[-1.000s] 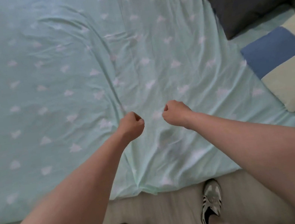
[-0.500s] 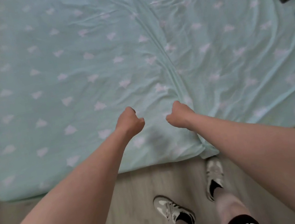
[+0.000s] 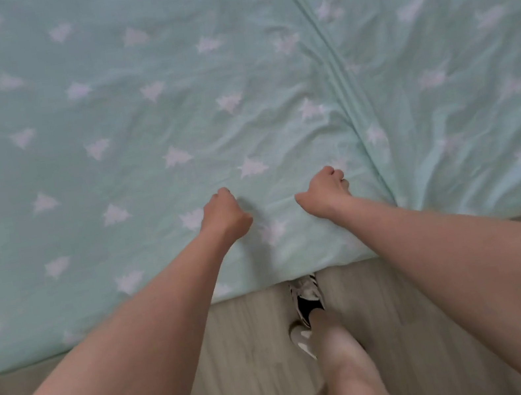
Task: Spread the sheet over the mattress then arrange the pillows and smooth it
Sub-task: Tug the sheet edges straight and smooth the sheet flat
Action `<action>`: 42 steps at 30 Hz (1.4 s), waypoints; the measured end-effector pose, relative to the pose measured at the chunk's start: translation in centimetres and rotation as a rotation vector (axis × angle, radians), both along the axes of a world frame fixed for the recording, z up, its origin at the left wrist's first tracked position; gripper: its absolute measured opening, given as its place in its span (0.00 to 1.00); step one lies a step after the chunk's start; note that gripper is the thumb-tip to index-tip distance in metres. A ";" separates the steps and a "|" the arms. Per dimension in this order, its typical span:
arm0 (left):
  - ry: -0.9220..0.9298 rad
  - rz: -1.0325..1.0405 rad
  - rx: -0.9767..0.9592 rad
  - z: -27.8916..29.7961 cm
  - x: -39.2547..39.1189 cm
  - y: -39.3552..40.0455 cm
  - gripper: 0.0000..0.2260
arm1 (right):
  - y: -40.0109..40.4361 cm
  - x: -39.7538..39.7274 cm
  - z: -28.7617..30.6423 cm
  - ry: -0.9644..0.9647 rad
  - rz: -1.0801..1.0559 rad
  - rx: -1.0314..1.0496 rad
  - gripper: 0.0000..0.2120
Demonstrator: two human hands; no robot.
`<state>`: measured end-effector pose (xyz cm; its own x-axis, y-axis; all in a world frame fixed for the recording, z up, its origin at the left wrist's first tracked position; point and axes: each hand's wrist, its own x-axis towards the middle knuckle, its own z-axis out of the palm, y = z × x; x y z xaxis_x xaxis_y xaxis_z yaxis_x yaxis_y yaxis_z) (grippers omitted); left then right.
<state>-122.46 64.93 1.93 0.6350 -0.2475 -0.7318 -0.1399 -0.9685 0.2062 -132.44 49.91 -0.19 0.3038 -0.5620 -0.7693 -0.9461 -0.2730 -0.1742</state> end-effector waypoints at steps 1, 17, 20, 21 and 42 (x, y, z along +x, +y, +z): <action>-0.013 -0.018 0.013 -1.2 0.2 0.1 0.25 | 0.3 0.1 -1.1 0.015 0.004 -0.004 0.34; -0.182 -0.356 0.130 -10.3 3.7 0.7 0.14 | 1.2 -0.4 -8.6 0.049 0.195 -0.261 0.17; -0.186 -0.391 0.116 -9.3 4.3 1.9 0.16 | 2.1 -0.2 -7.5 0.042 0.177 -0.244 0.16; -0.197 -0.401 0.111 -9.2 4.5 2.6 0.16 | 2.8 -0.1 -7.2 0.031 0.178 -0.243 0.15; 0.011 -0.012 0.218 -2.8 12.6 24.4 0.15 | 22.2 6.9 -2.1 -0.093 0.042 0.061 0.20</action>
<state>-109.85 89.28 -0.89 0.6243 -0.0901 -0.7760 -0.1503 -0.9886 -0.0061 -125.52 72.12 -2.24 0.3980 -0.5001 -0.7690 -0.9129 -0.2986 -0.2783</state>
